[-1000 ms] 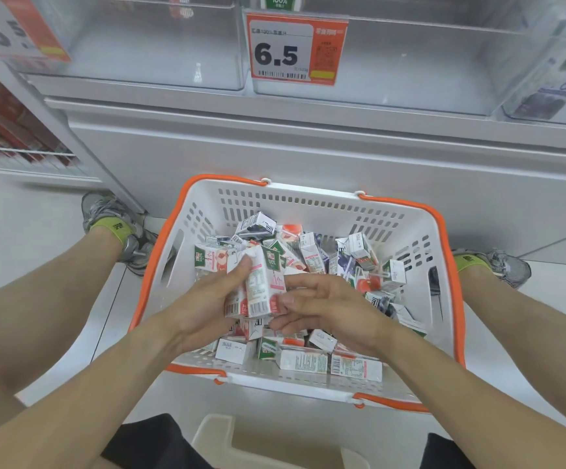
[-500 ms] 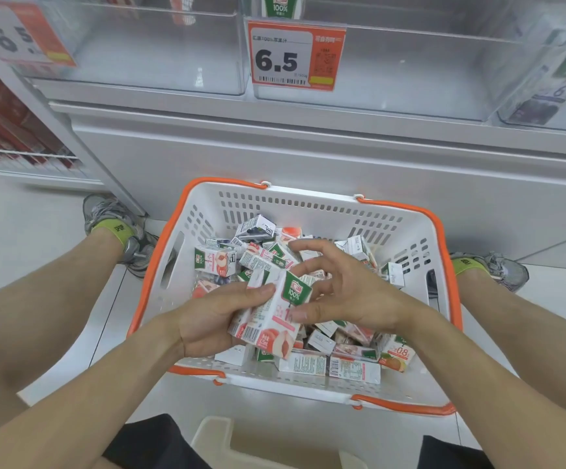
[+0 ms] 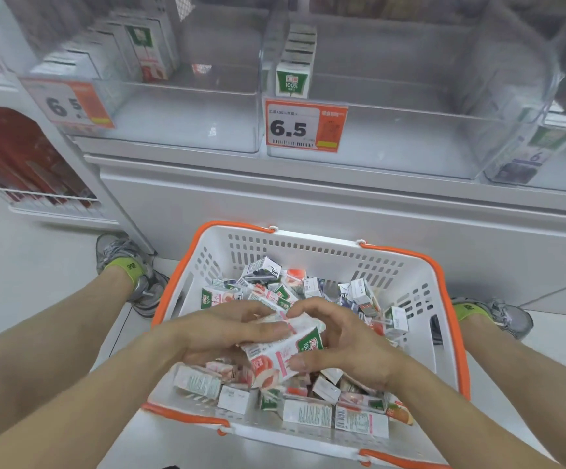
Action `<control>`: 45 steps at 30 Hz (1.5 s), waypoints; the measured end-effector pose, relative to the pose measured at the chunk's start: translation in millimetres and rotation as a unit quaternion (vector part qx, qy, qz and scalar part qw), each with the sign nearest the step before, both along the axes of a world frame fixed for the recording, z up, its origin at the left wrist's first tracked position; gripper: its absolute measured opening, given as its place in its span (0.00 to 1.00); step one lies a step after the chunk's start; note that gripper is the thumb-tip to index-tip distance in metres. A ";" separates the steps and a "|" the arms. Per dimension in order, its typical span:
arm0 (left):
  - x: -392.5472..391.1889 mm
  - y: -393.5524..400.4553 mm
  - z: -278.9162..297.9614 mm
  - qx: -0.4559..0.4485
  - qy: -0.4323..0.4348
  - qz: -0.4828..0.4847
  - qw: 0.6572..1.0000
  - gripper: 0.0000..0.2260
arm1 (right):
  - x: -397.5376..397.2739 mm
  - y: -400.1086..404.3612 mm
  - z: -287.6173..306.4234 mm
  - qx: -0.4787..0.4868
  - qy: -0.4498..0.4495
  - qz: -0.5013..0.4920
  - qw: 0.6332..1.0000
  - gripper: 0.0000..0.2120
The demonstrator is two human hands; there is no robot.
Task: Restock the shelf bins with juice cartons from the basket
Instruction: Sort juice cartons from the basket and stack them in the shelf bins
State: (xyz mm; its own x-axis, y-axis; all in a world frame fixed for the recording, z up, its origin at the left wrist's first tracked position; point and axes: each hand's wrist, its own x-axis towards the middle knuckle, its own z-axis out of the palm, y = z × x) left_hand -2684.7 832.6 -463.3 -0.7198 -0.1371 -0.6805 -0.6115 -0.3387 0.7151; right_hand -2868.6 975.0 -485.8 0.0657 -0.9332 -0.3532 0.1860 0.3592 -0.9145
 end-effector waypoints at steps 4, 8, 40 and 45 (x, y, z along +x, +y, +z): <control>7.8 -25.1 27.6 -0.167 0.012 -0.043 0.985 0.33 | -0.2 -7.1 2.7 -0.012 0.005 -0.091 0.996 0.25; 9.8 -39.4 51.4 -0.324 0.007 -0.105 0.940 0.37 | 5.0 -24.7 25.0 -0.048 -0.013 -0.130 0.990 0.26; 51.6 -238.6 69.5 -0.785 0.022 0.366 0.499 0.18 | 62.0 -496.2 140.1 -0.202 0.664 -0.069 0.716 0.47; 50.2 -238.1 67.7 -0.785 0.020 0.370 0.496 0.18 | 50.4 -484.8 137.7 -0.140 0.615 -0.070 0.773 0.41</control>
State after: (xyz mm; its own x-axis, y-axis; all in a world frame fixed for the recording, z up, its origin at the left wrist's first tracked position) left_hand -2634.4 594.4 -395.6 -0.0849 -0.7127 0.6963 -0.7094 0.5340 0.4601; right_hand -2818.2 490.2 -348.1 -0.2685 -0.9516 0.1495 -0.8669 0.1711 -0.4682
